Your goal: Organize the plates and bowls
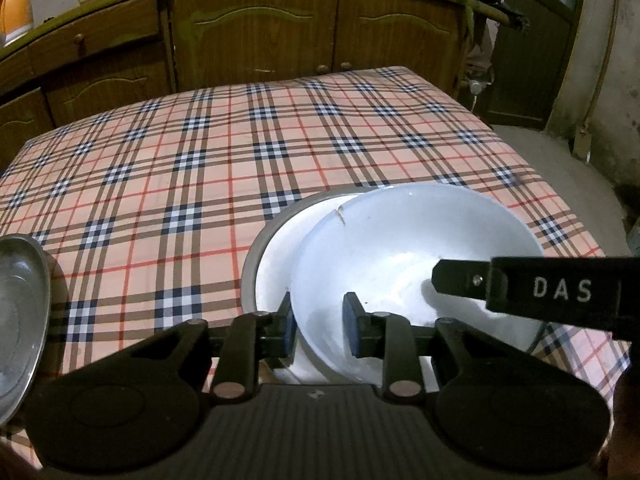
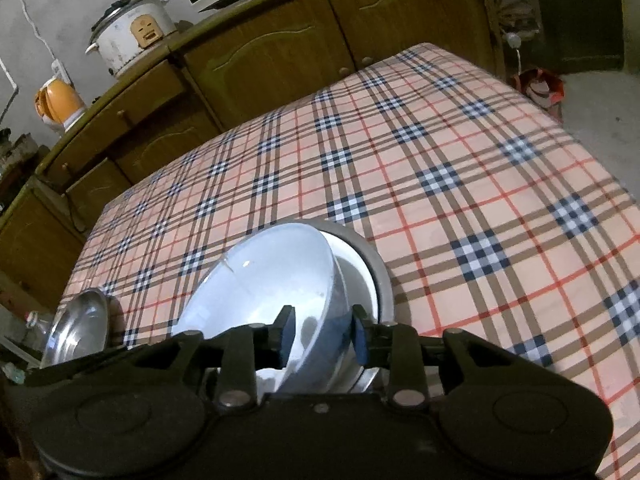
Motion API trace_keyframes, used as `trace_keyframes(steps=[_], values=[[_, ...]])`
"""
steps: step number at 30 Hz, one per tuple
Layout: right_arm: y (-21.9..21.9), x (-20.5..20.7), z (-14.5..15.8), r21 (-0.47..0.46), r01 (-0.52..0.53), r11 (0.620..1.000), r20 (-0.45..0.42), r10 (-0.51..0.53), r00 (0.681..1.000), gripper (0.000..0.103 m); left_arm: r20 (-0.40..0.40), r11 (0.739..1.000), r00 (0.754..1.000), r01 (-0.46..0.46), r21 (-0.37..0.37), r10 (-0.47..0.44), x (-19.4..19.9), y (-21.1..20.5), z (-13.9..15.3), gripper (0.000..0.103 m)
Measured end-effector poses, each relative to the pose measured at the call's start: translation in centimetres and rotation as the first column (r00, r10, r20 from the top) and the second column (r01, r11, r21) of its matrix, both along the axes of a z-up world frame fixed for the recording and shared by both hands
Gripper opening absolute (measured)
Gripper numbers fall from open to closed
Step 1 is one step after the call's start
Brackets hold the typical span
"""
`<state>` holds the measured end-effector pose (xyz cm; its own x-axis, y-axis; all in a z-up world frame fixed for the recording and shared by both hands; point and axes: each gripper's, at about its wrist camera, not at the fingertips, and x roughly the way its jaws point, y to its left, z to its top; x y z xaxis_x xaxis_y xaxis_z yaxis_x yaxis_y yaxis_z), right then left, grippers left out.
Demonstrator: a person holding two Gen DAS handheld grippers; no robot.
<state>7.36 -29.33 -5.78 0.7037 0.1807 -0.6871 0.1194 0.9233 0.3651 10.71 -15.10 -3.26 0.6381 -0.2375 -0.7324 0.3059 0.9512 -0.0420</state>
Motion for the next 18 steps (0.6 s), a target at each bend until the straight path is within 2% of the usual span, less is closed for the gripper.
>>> trace_keyframes(steps=[1, 5, 10, 18], values=[[0.2, 0.1, 0.1, -0.01, -0.008, 1.0, -0.001, 0.008, 1.0, 0.044, -0.001, 1.0, 1.0, -0.001, -0.002, 0.001, 0.0, 0.0, 0.0, 0.027], [0.7, 0.9, 0.3, -0.057, -0.043, 0.997, -0.016, 0.043, 0.999, 0.049, -0.011, 1.0, 1.0, -0.009, -0.021, 0.008, 0.0, 0.4, 0.1, 0.027], [1.5, 1.8, 0.2, -0.073, -0.108, 0.991, -0.04, 0.106, 0.994, 0.069, -0.018, 0.999, 1.0, -0.021, -0.039, 0.02, -0.1, 0.8, 0.4, 0.027], [1.6, 2.6, 0.1, -0.054, -0.151, 0.987, -0.1, 0.145, 0.984, 0.069, -0.001, 0.999, 1.0, -0.017, -0.043, 0.017, -0.6, 1.5, 0.8, 0.026]])
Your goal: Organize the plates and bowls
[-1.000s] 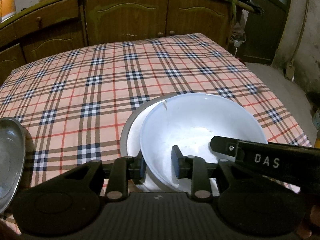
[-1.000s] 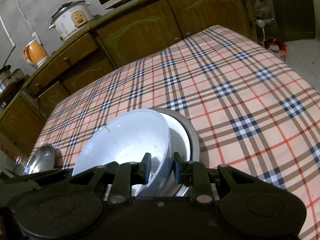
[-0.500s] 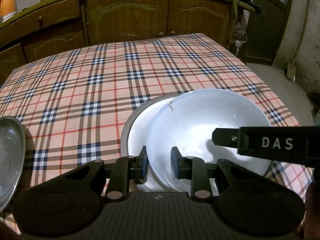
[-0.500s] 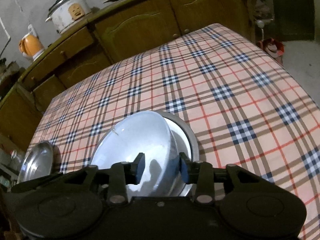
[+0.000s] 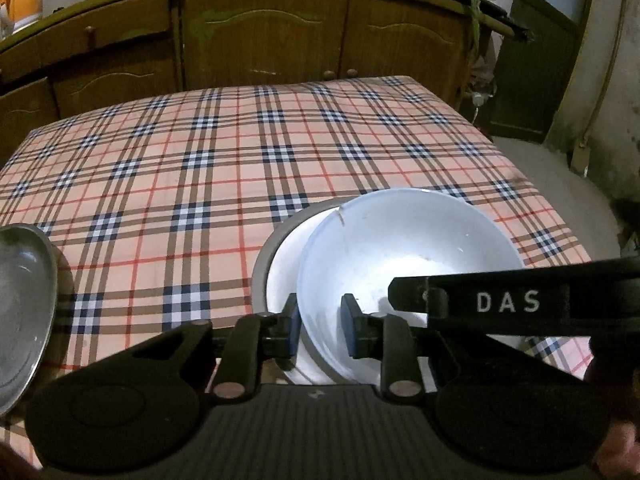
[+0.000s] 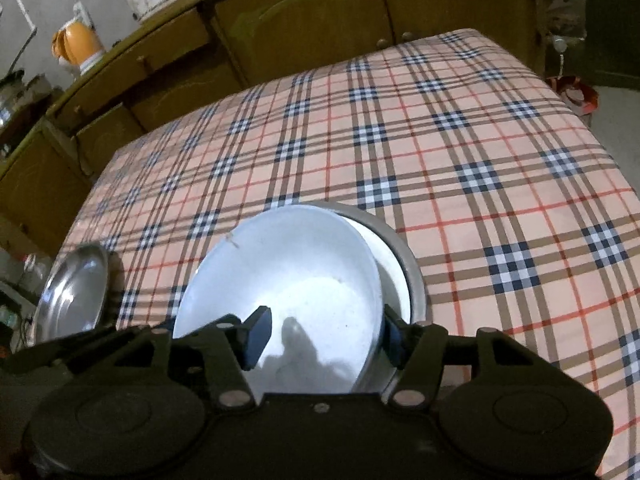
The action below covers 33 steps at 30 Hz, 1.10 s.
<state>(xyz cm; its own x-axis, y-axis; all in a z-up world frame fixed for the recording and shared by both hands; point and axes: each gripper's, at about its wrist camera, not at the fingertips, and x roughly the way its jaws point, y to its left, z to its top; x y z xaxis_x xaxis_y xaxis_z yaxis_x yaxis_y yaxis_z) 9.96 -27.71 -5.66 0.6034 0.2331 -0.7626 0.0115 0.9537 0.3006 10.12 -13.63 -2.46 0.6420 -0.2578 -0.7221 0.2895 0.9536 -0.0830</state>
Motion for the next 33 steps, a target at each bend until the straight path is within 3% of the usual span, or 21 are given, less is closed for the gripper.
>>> trace_keyframes(steps=[10, 13, 15, 23, 27, 29, 33], values=[[0.0, 2.9, 0.2, 0.005, -0.147, 0.989, -0.169, 0.146, 0.975, 0.075, 0.037, 1.0, 0.999, -0.006, 0.024, 0.005, -0.8, 0.3, 0.7, 0.027], [0.5, 3.2, 0.6, -0.033, -0.196, 0.98, -0.189, 0.186, 0.964, 0.077, 0.062, 0.997, 0.998, -0.008, 0.076, 0.003, -1.0, 0.0, 0.7, 0.028], [0.8, 3.2, 0.8, -0.056, -0.23, 0.971, -0.203, 0.215, 0.955, 0.078, 0.045, 0.998, 0.999, -0.017, 0.061, 0.014, -0.9, 0.4, 0.6, 0.028], [0.0, 2.0, 2.1, -0.095, -0.204, 0.974, -0.166, 0.186, 0.968, 0.08, 0.066, 0.999, 0.998, -0.016, 0.047, 0.012, -1.2, 0.6, 1.5, 0.03], [-0.4, 1.3, 2.3, -0.165, -0.17, 0.972, -0.161, 0.143, 0.976, 0.081, 0.077, 0.999, 0.997, -0.022, 0.044, 0.018, -1.5, 0.6, 1.9, 0.031], [-0.7, 0.9, 2.4, -0.141, -0.176, 0.974, -0.143, 0.156, 0.977, 0.081, 0.08, 0.999, 0.997, -0.026, 0.042, 0.022, -1.6, 0.7, 2.2, 0.031], [-1.4, -0.2, 2.9, -0.183, -0.106, 0.977, -0.091, 0.091, 0.992, 0.081, 0.093, 0.998, 0.995, -0.038, 0.041, 0.034, -2.0, 1.4, 2.7, 0.034]])
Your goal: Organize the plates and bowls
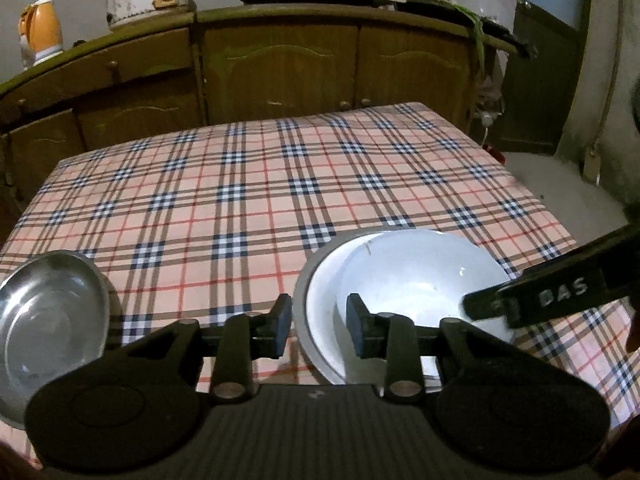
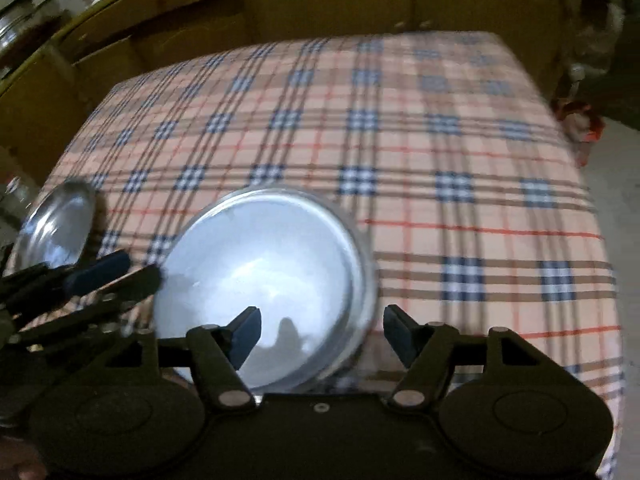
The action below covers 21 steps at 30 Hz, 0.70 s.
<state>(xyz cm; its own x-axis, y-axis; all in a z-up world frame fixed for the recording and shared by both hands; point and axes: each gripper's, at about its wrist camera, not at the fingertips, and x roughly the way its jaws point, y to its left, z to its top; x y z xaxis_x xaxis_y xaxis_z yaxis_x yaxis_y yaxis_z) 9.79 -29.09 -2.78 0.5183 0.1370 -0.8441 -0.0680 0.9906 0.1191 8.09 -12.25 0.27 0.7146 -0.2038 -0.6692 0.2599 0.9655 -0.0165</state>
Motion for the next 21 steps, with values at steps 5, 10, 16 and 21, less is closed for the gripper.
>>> trace_keyframes(steps=[5, 10, 16, 21], values=[[-1.3, -2.6, 1.5, 0.031, 0.047, 0.998, 0.081, -0.05, 0.995, 0.081, 0.005, 1.0, 1.0, -0.025, -0.011, 0.025, -0.3, 1.0, 0.6, 0.037], [-1.6, -5.3, 1.5, 0.023, 0.076, 0.997, 0.115, -0.078, 0.99, 0.081, 0.008, 1.0, 1.0, -0.027, -0.014, 0.027, -0.9, 1.5, 0.7, 0.04], [-1.4, -5.6, 0.0, 0.003, 0.088, 0.996, 0.089, -0.088, 0.992, 0.081, 0.004, 1.0, 1.0, -0.03, -0.009, 0.03, -1.2, 1.7, 0.7, 0.042], [-0.3, -5.0, -1.3, -0.027, 0.079, 0.997, 0.085, -0.076, 0.993, 0.08, 0.001, 0.999, 1.0, -0.031, -0.01, 0.031, -1.3, 1.7, 0.8, 0.045]])
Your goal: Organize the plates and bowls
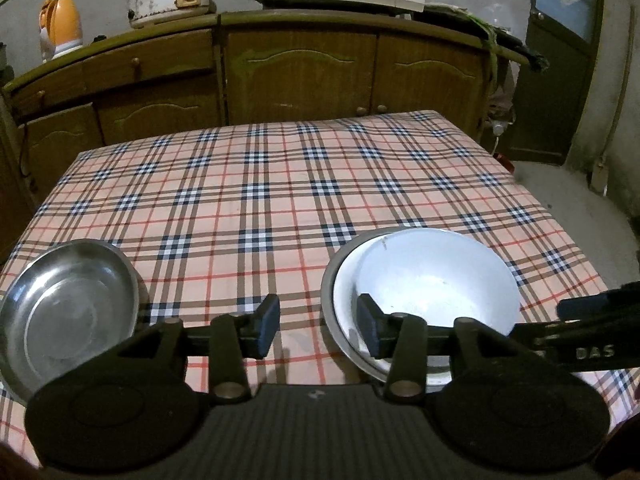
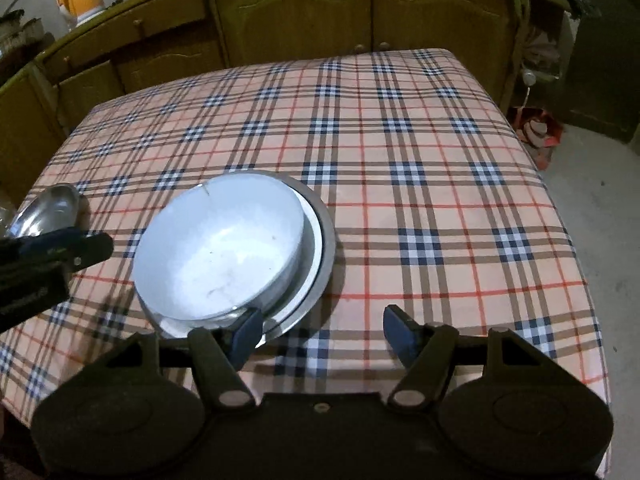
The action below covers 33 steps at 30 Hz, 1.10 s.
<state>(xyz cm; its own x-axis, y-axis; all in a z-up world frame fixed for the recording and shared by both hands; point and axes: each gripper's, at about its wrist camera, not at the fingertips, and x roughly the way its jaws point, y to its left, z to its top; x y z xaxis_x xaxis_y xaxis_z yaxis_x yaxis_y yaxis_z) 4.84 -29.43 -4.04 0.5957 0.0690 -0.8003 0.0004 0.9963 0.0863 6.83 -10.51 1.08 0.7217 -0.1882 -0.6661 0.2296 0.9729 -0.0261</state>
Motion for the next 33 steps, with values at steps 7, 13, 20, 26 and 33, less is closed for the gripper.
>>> trace_keyframes(steps=[7, 13, 20, 26, 33], values=[[0.6, -0.5, -0.3, -0.011, -0.041, 0.999, 0.007, 0.041, 0.999, 0.08, -0.003, 1.0, 1.0, 0.006, -0.004, -0.006, 0.0, 0.0, 0.0, 0.052], [-1.5, -2.1, 1.1, 0.092, 0.007, 0.996, 0.117, -0.017, 0.993, 0.081, -0.016, 1.0, 1.0, 0.009, -0.005, -0.009, 0.3, -0.4, -0.2, 0.056], [-1.5, -2.2, 1.3, 0.141, 0.059, 0.988, 0.221, -0.09, 0.971, 0.081, -0.03, 1.0, 0.999, 0.024, 0.014, -0.024, 0.6, -1.1, -0.6, 0.062], [-0.4, -2.3, 0.7, 0.131, 0.078, 0.988, 0.284, -0.113, 0.952, 0.081, -0.027, 0.999, 0.999, 0.027, 0.029, -0.026, 0.8, -1.5, -0.8, 0.069], [-0.4, -1.1, -0.8, 0.095, 0.072, 0.993, 0.231, -0.093, 0.969, 0.081, -0.038, 0.999, 0.999, 0.029, 0.037, -0.028, 1.6, -1.9, -1.3, 0.073]])
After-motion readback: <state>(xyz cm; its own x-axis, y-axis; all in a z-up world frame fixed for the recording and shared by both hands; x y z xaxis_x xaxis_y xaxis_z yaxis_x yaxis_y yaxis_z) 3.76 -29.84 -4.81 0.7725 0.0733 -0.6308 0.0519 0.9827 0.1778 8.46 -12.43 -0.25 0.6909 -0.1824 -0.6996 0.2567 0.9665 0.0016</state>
